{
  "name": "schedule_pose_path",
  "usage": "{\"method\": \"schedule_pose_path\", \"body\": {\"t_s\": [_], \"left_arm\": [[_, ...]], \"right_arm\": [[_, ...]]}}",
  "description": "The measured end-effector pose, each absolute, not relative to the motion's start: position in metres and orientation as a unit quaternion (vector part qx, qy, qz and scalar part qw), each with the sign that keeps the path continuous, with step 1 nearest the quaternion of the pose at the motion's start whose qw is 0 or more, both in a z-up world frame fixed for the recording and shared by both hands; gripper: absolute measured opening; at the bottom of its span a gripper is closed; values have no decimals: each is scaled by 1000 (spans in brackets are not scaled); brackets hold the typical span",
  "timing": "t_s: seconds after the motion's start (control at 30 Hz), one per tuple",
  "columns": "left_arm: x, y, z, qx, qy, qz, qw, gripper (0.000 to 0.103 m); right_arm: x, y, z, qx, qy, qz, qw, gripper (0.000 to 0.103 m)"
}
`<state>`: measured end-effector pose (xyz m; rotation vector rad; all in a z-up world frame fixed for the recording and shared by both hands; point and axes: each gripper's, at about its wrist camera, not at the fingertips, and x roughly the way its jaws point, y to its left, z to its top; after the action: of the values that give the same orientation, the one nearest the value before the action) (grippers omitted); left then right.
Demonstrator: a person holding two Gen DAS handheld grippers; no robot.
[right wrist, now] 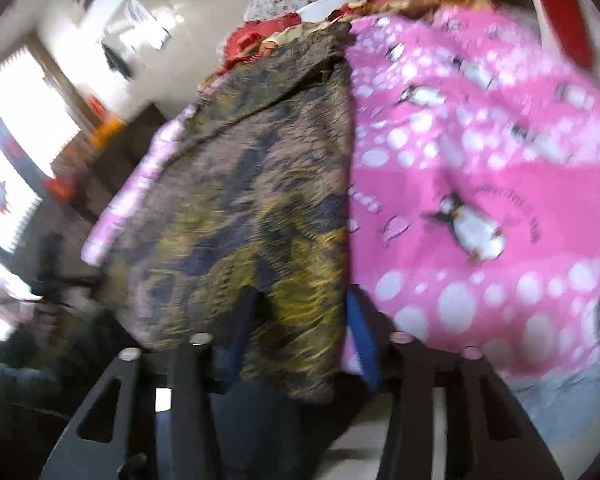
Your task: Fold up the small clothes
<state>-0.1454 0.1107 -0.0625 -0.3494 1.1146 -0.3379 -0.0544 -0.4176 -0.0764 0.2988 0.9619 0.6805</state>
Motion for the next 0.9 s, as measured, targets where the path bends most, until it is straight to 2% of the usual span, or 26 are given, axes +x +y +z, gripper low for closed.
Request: {"method": "schedule_pose_path", "body": {"t_s": [0.03,0.1,0.23,0.27,0.4,0.53,0.9], "left_arm": [[-146,111,-61,-163,521,-158,823,3],[-145,109,-60,-160,521,-160,823,3],[-142,105,-64,-147,530,-155,820,5],[-141,104,-66,-144,533,-153,819,10],[-141,105,-67,-157,530,-151,820,10],[-145,107,-66,-161,521,-147,825,3],[-181,130,-6,-194,441,-154,863,2]], "right_arm": [[-56,-419,-78,153,455,336,810,5],[-59,-419,-80,157,454,342,807,2],[-58,-420,-86,151,455,316,819,2],[-58,-420,-88,155,454,316,819,2],[-60,-421,-92,179,456,315,813,4],[-59,-421,-89,173,459,325,809,1],[-88,-445,3,193,341,383,837,0]]}}
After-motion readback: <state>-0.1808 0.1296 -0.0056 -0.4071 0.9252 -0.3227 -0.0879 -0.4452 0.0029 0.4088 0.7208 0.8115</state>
